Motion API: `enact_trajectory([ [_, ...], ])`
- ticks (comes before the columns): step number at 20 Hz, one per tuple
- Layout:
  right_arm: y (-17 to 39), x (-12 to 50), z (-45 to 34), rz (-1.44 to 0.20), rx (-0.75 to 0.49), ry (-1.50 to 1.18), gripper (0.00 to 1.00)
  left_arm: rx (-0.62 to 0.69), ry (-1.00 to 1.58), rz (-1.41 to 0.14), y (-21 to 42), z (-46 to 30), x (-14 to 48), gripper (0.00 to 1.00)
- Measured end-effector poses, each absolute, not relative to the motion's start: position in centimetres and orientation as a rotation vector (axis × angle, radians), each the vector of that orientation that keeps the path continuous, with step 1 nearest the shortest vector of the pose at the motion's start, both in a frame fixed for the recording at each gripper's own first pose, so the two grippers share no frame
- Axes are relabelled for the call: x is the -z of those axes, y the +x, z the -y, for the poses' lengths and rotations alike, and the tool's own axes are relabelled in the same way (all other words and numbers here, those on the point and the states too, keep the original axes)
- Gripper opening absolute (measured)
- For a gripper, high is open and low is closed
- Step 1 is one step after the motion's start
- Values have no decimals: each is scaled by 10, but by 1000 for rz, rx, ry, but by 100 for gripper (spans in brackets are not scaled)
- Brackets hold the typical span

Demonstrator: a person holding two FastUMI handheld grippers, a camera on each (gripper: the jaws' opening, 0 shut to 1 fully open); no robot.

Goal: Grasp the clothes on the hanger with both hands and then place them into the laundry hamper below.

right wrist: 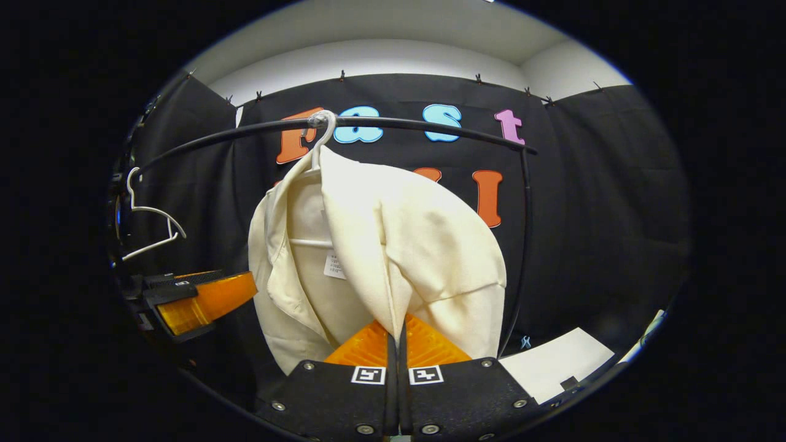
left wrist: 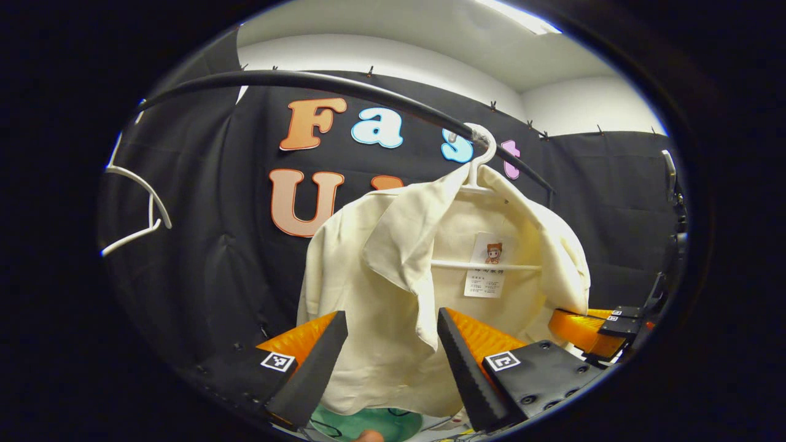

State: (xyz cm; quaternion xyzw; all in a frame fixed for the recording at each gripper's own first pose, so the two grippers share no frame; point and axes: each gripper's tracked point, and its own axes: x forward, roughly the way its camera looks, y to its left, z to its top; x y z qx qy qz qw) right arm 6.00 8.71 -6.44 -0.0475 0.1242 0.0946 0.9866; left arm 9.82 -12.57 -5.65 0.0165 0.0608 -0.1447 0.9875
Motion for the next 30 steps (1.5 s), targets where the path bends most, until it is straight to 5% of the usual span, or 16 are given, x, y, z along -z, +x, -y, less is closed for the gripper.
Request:
enact_trajectory([
  [10,52,49,-72,-244,-189,-69,0,268,102,-164,149,142,91,93],
  [12,52,49,-72,-245,-190,-60,0,262,100,-171,160,141,95,100],
  [18,54,51,-77,-253,-195,-55,0,310,74,-176,174,152,101,100],
  [23,55,51,-77,-259,-195,-50,0,351,21,-208,181,162,110,92],
  [26,58,52,-77,-259,-193,-47,0,346,30,-208,185,162,112,59],
  [29,58,52,-77,-256,-190,-49,0,355,70,-268,184,161,126,41],
  [30,58,51,-77,-255,-188,-49,0,363,82,-269,182,159,128,16],
])
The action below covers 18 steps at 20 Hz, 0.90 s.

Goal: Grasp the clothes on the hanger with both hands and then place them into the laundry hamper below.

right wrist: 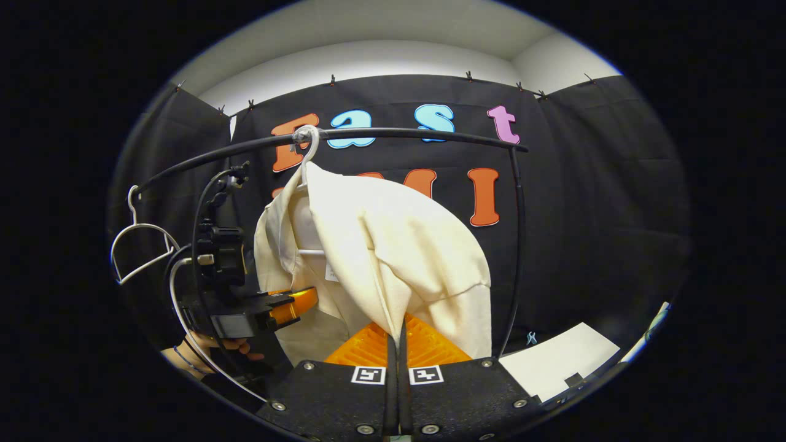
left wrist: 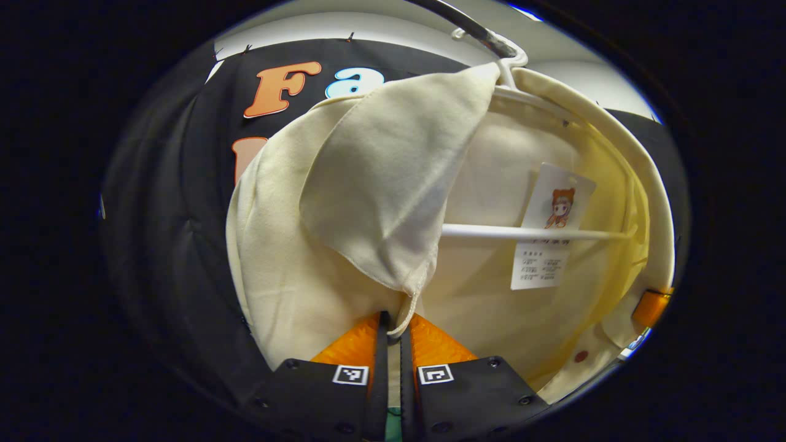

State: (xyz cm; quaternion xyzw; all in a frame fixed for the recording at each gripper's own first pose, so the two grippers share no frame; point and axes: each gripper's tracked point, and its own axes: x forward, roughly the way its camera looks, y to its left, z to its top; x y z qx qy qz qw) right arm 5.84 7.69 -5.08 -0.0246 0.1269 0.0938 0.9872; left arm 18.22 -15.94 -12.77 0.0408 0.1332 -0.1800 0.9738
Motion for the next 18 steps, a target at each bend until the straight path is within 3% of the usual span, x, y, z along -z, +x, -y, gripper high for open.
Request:
enact_trajectory([
  [1,59,51,-77,-254,-188,-49,0,332,99,-259,183,154,128,17],
  [2,59,51,-78,-252,-190,-54,0,298,105,-237,184,146,124,8],
  [3,59,48,-79,-242,-191,-63,0,302,90,-224,181,146,122,7],
  [18,30,-13,-66,-155,-224,-102,0,119,15,-50,150,38,21,7],
])
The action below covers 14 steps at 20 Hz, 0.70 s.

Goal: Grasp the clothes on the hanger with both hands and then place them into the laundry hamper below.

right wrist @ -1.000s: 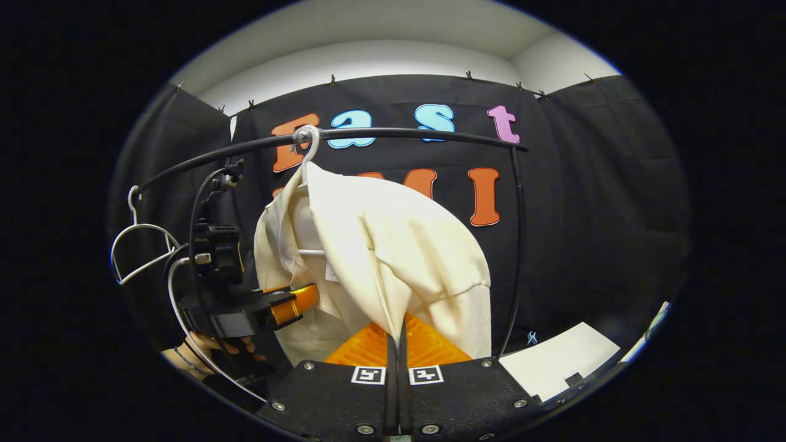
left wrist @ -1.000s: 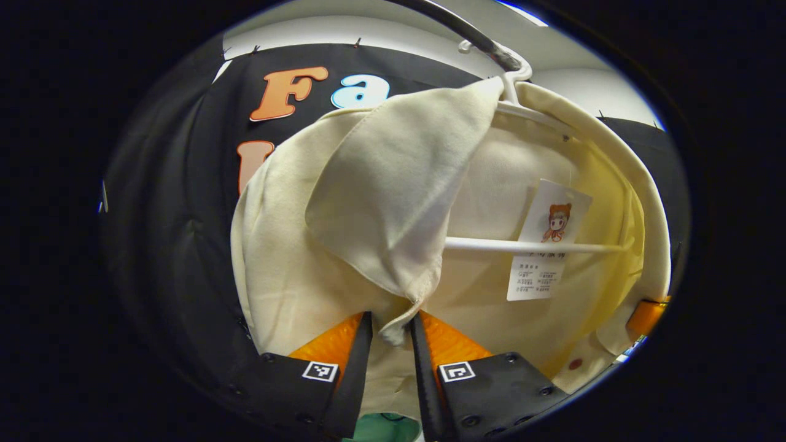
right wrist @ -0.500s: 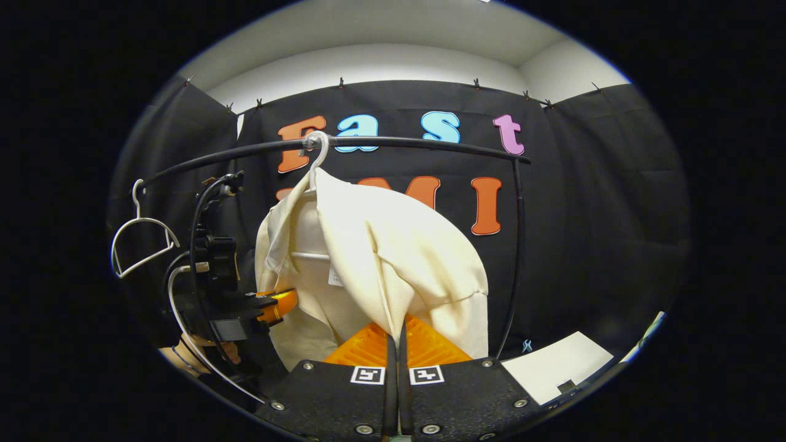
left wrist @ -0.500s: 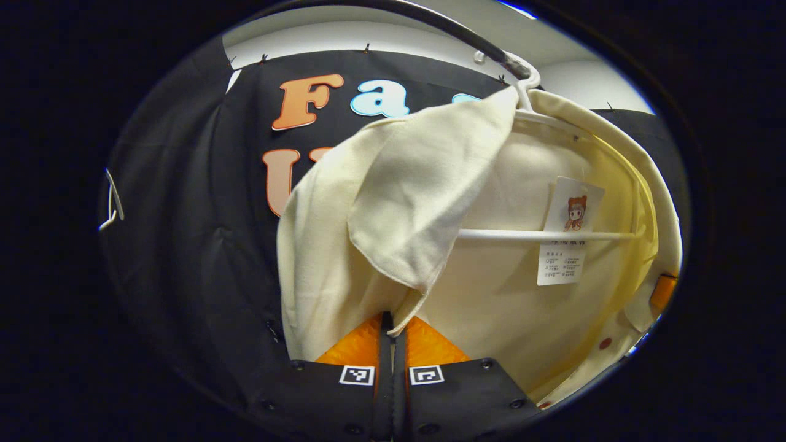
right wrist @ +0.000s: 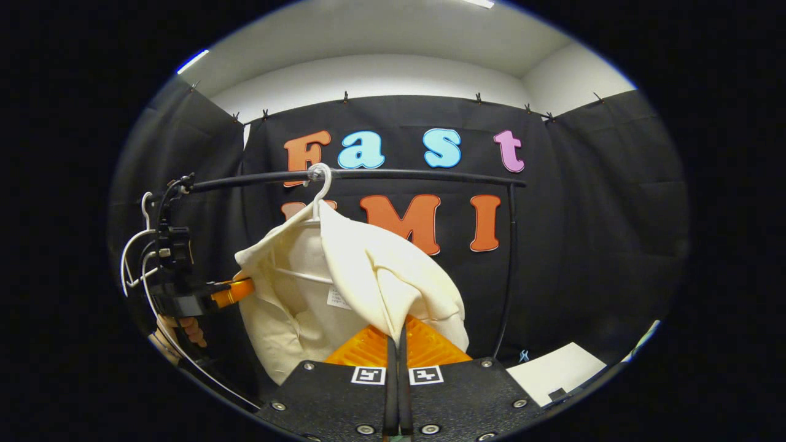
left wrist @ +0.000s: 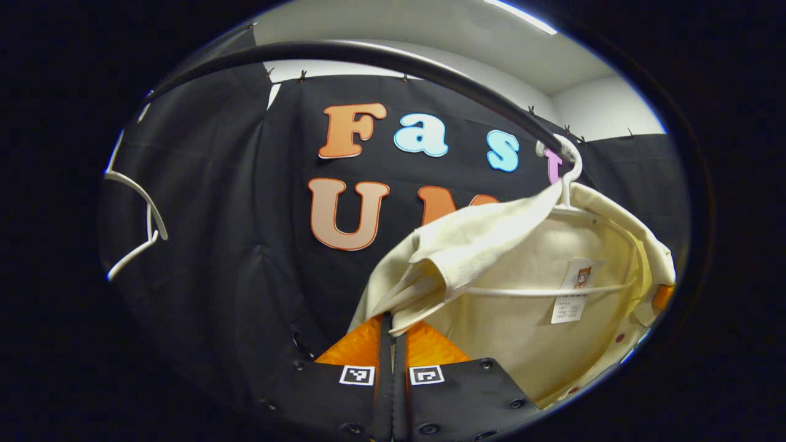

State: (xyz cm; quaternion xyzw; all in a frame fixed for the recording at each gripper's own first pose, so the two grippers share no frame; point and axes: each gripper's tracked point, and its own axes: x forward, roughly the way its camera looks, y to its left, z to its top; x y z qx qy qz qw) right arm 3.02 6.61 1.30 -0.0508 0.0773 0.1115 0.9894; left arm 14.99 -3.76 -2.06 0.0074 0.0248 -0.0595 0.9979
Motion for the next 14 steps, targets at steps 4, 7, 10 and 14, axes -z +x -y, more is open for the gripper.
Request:
enact_trajectory([
  [4,29,-30,-58,-135,-219,-124,0,103,5,-11,134,24,-7,7],
  [7,29,-45,-44,-123,-208,-123,0,81,24,23,129,16,-24,7],
  [10,36,-58,-29,-112,-189,-131,0,72,39,51,120,15,-39,7],
  [14,52,-68,-10,-113,-166,-160,0,74,65,73,118,16,-51,6],
])
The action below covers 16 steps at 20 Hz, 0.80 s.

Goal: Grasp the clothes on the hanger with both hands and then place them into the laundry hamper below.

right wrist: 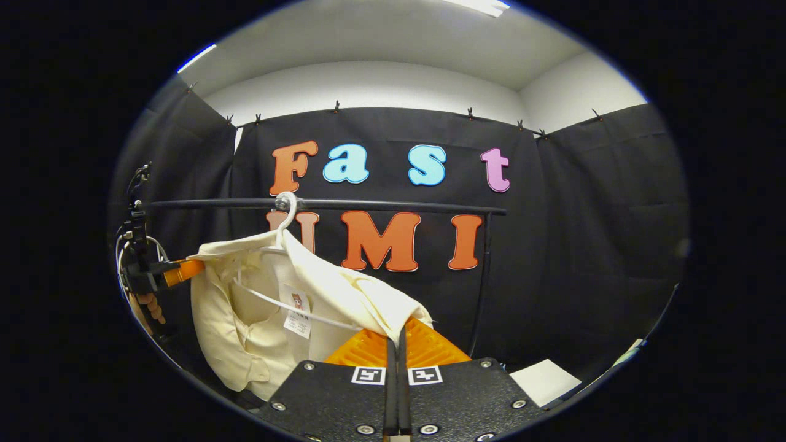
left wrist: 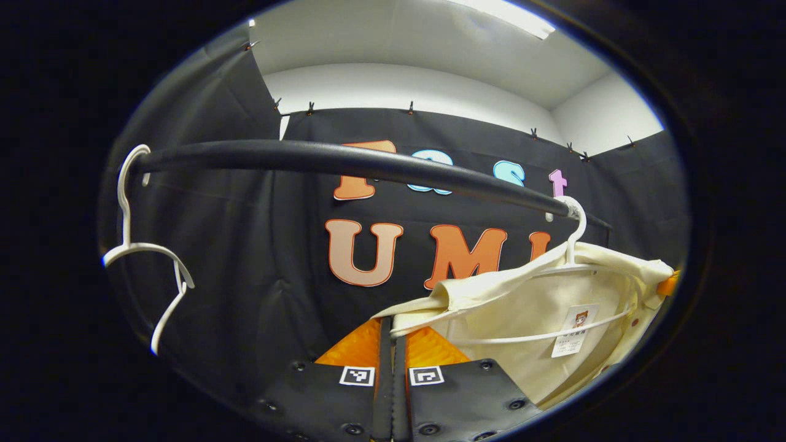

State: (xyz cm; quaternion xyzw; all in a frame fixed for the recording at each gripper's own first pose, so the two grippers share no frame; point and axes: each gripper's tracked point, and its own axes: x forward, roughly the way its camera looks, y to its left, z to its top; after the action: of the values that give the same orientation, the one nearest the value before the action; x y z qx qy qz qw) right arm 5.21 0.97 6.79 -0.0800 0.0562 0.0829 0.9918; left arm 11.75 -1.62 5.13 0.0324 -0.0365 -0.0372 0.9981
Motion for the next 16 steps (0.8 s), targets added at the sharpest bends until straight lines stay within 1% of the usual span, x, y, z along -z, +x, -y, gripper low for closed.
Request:
enact_trajectory([
  [11,106,-81,28,-160,-186,-202,0,113,63,58,122,22,-49,6],
  [16,118,-60,23,-185,-246,-170,0,85,82,56,127,18,-49,7],
])
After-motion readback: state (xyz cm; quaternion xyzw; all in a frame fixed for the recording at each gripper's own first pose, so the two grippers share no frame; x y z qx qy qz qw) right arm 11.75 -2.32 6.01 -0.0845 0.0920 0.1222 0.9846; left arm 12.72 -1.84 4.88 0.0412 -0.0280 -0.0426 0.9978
